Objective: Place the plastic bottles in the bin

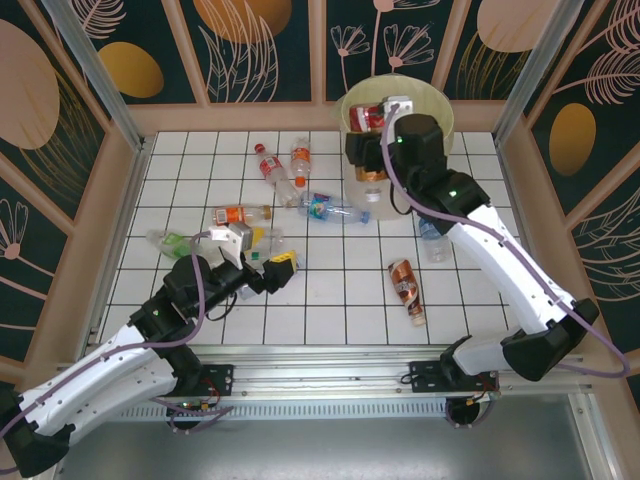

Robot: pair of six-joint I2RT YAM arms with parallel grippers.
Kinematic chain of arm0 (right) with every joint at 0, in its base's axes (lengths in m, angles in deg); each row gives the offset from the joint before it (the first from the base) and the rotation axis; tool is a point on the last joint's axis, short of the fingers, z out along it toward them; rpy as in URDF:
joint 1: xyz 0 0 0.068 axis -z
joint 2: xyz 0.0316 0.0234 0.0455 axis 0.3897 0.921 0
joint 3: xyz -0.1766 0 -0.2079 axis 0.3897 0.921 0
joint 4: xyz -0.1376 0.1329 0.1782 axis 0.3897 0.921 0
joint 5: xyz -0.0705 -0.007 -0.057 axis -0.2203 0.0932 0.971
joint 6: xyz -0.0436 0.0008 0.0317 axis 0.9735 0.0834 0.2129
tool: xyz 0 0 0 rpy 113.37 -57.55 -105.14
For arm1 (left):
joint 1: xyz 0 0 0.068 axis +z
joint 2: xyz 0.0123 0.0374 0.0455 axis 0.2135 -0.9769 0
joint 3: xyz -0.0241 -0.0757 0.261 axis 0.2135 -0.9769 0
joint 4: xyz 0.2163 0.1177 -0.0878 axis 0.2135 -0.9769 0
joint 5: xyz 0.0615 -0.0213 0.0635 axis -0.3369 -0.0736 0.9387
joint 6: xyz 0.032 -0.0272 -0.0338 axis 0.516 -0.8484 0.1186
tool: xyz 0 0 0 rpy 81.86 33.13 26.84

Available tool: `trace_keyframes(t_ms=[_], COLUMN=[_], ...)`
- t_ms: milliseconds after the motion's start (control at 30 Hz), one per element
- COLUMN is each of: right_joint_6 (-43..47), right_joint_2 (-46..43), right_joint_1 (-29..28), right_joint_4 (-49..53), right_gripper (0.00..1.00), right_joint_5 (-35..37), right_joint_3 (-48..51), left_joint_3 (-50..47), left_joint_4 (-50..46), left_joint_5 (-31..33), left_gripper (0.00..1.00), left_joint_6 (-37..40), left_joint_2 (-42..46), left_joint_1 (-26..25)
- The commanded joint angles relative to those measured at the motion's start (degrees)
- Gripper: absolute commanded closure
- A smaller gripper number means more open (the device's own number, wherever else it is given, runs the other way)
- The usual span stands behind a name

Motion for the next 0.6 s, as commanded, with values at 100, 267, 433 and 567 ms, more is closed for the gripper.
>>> trace_keyframes(t_ms=[100,267,433,567], right_joint_6=[1.15,1.19,1.4,1.77], right_joint_2=[0.06,4.07,9.32,12.82], right_joint_1=[5.92,9.63,11.57,12.61], right_joint_4=[-5.99,-5.53,-3.1,-1.46], right_gripper=[0.32,0.32,0.32,0.32], right_joint_5=[-4.04,-5.65,-5.52,-5.21], right_joint_3=[-5.42,-11.12,-17.8,-21.87], left_joint_3=[-0.63,-1.17,-1.38,-1.34], left_joint_4=[4.4,5.53,5.99,5.81], left_joint_5=[-1.45,-4.9,-5.41,-5.97], left_gripper=[0.01,0.01,0.01,0.01], left_joint_6=[1.32,1.39,1.61,1.6], left_joint_2=[0.62,0.83,0.83,0.83], left_joint_1=[0.18,0.17,0.17,0.18])
